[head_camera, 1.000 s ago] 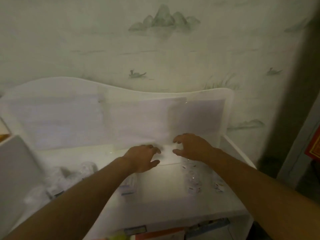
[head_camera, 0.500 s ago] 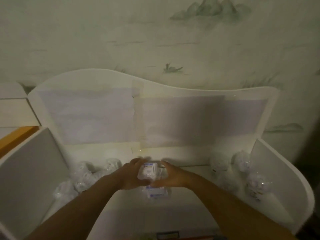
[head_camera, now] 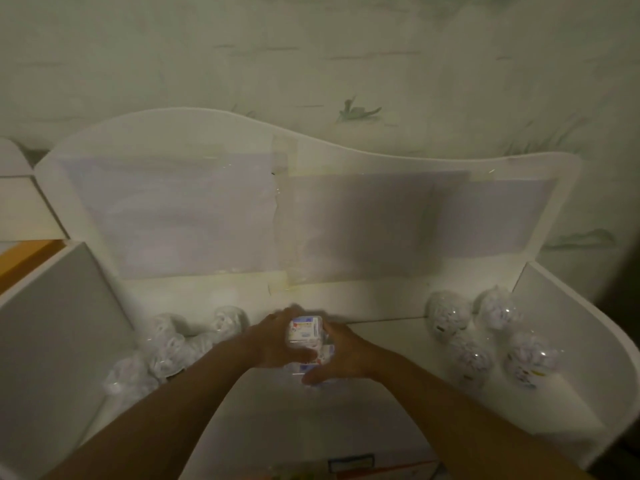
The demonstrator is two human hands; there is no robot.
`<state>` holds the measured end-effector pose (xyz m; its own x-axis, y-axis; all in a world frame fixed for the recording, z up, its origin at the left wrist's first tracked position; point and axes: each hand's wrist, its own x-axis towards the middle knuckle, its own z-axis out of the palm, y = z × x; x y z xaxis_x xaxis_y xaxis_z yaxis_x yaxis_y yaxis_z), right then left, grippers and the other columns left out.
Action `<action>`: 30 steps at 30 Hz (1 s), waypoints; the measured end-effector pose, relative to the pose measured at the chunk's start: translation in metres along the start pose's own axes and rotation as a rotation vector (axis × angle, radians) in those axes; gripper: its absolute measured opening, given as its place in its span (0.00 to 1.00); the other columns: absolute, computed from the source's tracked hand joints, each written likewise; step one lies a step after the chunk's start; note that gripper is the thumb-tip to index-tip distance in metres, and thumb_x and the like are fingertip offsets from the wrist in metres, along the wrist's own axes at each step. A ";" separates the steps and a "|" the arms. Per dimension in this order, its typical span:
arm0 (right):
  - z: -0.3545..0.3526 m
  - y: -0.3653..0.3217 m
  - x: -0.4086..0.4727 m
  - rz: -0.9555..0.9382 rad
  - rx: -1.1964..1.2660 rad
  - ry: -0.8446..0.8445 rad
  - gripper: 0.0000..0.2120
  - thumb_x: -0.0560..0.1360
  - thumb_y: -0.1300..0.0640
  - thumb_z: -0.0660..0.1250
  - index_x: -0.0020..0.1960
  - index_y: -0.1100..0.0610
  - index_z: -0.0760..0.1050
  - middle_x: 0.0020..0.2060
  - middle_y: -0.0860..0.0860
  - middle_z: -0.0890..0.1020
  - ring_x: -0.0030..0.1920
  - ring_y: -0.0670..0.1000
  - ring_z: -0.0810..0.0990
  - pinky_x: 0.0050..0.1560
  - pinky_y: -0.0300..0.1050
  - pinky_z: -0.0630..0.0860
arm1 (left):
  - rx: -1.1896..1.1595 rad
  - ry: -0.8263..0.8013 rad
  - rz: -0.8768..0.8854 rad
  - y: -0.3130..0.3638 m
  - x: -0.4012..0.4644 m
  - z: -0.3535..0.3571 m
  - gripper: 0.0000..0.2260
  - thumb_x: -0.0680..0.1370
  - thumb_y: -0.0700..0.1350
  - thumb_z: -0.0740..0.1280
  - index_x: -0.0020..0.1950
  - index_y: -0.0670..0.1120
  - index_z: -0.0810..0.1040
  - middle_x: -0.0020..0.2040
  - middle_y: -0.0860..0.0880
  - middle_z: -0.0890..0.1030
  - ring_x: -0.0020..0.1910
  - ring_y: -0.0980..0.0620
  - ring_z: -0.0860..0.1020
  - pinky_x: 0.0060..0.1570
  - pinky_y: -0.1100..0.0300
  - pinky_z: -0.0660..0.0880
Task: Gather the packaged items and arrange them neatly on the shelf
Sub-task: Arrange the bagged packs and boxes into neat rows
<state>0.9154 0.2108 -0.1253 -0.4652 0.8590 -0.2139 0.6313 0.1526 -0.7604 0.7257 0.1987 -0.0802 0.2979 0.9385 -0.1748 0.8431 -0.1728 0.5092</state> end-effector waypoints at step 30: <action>-0.001 -0.054 -0.040 -0.115 -0.513 -0.053 0.36 0.61 0.37 0.78 0.65 0.48 0.73 0.58 0.47 0.80 0.54 0.50 0.78 0.52 0.45 0.75 | 0.547 -0.211 0.048 0.016 -0.045 -0.042 0.30 0.69 0.54 0.75 0.69 0.57 0.67 0.64 0.52 0.74 0.63 0.50 0.74 0.62 0.56 0.70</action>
<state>0.9005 0.1691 -0.0753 -0.5715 0.7989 -0.1875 0.7908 0.4751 -0.3859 0.7064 0.1661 -0.0284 0.3767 0.8556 -0.3550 0.9183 -0.3954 0.0215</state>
